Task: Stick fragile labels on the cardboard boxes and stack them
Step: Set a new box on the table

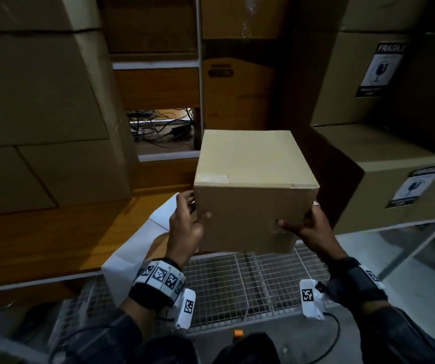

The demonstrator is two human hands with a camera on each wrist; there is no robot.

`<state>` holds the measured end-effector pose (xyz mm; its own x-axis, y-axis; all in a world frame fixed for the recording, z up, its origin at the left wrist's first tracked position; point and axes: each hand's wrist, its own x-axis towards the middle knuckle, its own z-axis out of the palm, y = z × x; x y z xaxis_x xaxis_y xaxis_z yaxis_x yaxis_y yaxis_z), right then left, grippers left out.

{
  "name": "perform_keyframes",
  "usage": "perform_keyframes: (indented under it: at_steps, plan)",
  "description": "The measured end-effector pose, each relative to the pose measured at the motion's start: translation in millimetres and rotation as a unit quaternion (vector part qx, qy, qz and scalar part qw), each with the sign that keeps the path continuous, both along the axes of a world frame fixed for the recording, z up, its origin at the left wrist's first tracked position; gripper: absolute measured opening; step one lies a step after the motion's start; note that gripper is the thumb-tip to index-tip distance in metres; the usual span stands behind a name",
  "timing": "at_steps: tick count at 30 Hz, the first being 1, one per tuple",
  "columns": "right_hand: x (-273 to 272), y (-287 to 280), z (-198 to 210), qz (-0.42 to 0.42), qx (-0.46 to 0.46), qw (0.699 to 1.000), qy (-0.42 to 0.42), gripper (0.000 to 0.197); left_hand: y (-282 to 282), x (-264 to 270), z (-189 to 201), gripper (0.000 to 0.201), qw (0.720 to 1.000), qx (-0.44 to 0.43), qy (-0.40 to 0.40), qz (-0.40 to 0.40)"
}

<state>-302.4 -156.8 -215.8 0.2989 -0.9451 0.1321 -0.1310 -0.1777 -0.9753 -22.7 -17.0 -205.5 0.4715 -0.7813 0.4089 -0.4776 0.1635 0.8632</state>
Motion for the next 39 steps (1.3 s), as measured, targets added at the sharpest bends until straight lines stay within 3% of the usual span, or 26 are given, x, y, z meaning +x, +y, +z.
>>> perform_keyframes:
  at_steps: [15, 22, 25, 27, 29, 34, 37, 39]
  plan:
    - [28, -82, -20, 0.014, 0.007, 1.0, 0.019, 0.076, -52, 32, -29, 0.05, 0.999, 0.016, -0.005, -0.034]
    - [14, -51, -66, -0.058, 0.027, 0.996, 0.057, 0.084, -9, 75, -71, 0.049, 0.989, 0.091, -0.088, 0.082]
    - [10, -21, -73, -0.077, 0.044, 0.994, 0.056, 0.058, 17, 87, -85, 0.044, 0.98, 0.127, -0.109, 0.111]
    - [14, 2, -71, -0.047, 0.032, 0.996, 0.067, 0.029, 32, 92, -92, 0.041, 0.974, 0.154, -0.121, 0.116]
    - [19, 17, -76, 0.006, -0.003, 0.996, 0.088, 0.015, 45, 94, -100, 0.041, 0.967, 0.188, -0.136, 0.109]
    - [56, 48, -89, 0.181, -0.09, 0.971, 0.131, 0.003, 66, 106, -114, 0.058, 0.928, 0.304, -0.208, 0.049]
    - [93, 67, -84, 0.232, -0.128, 0.955, 0.132, 0.004, 68, 110, -115, 0.069, 0.884, 0.383, -0.265, 0.025]
    - [120, 76, -79, 0.261, -0.146, 0.946, 0.126, 0.004, 70, 118, -116, 0.069, 0.868, 0.388, -0.305, 0.041]
